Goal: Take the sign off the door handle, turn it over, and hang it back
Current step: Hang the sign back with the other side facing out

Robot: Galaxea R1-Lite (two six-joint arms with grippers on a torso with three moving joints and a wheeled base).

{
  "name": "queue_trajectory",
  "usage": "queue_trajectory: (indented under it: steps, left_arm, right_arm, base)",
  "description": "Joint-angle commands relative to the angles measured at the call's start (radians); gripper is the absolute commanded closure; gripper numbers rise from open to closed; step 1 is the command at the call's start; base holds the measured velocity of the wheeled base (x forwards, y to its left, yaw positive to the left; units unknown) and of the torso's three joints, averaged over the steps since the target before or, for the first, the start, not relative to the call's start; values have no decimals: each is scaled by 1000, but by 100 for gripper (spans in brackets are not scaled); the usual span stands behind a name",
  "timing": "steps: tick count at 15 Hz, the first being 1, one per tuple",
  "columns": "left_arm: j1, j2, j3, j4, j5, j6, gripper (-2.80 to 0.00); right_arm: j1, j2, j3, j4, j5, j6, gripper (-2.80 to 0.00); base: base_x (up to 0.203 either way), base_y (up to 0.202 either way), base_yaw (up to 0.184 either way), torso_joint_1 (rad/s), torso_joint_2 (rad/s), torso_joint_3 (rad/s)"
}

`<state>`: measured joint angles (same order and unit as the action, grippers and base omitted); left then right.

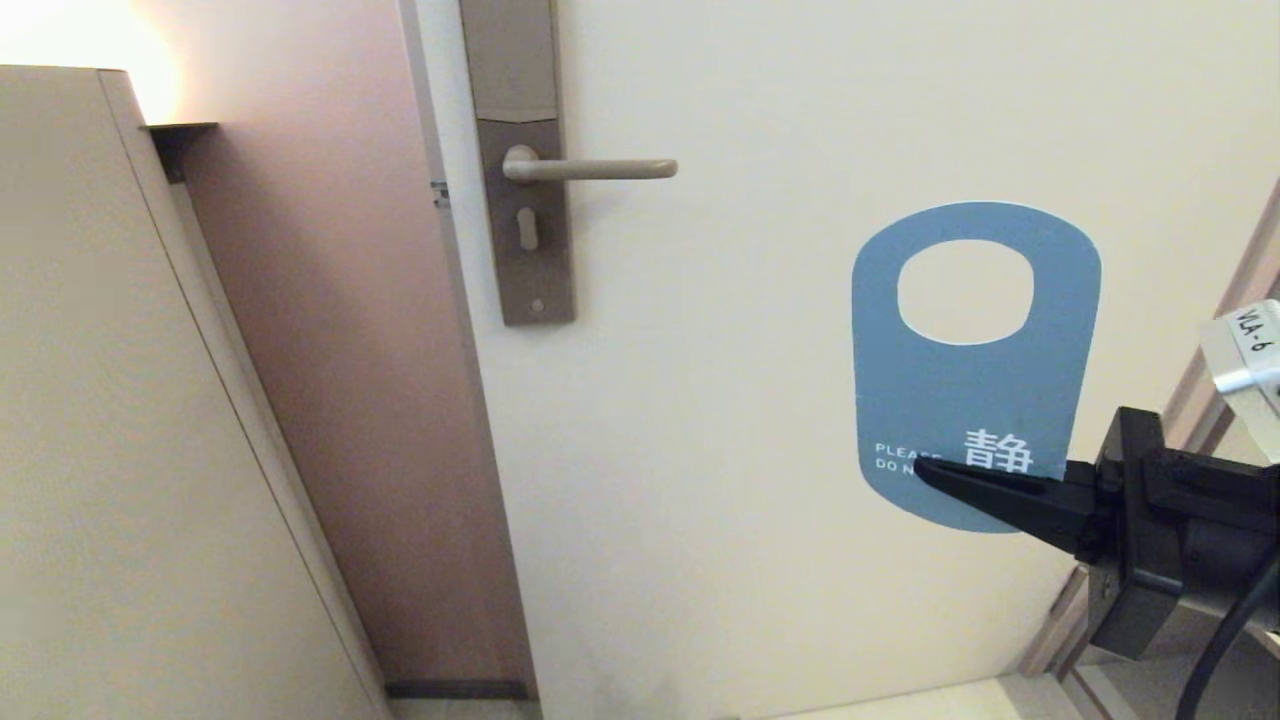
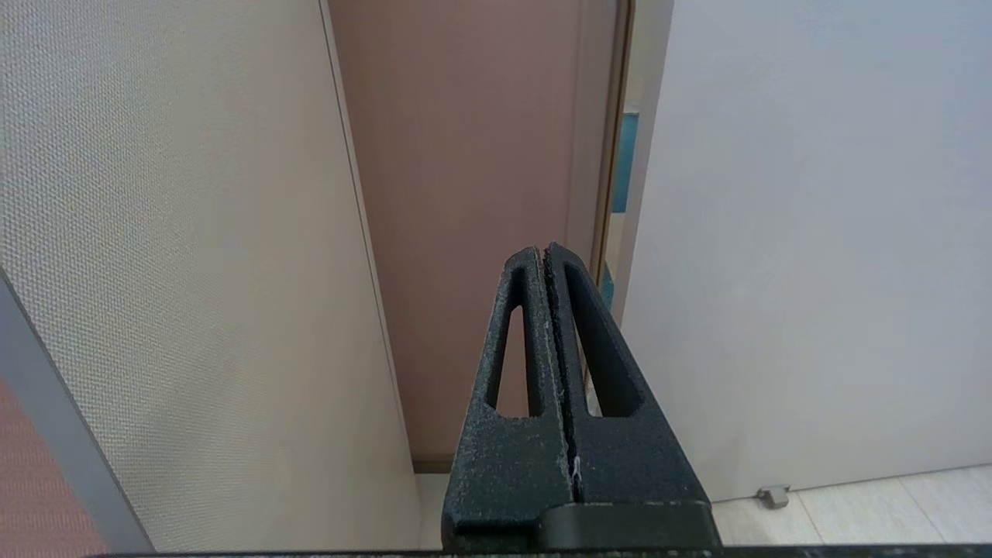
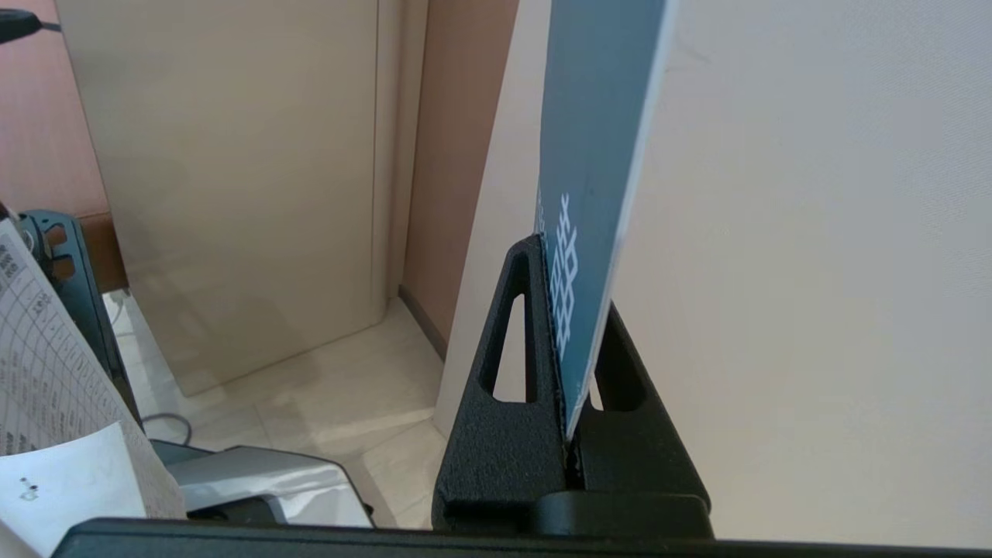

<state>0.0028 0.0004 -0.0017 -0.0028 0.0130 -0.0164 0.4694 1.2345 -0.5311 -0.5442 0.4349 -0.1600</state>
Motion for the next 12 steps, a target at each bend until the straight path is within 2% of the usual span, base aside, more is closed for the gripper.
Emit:
queue_trajectory:
  steps: [1, 8, 12]
  left_arm:
    - [0, 1, 0, 0, 1, 0, 0]
    - [0, 1, 0, 0, 1, -1, 0]
    - [0, 1, 0, 0, 1, 0, 0]
  right_arm:
    - [0, 28, -5, -4, 4, -1, 0]
    - [0, 100, 64, -202, 7, 8, 0]
    - [0, 121, 60, -231, 7, 8, 0]
  base:
    - [0, 0, 0, 0, 0, 0]
    - [0, 0, 0, 0, 0, 0]
    - [0, 0, 0, 0, 0, 0]
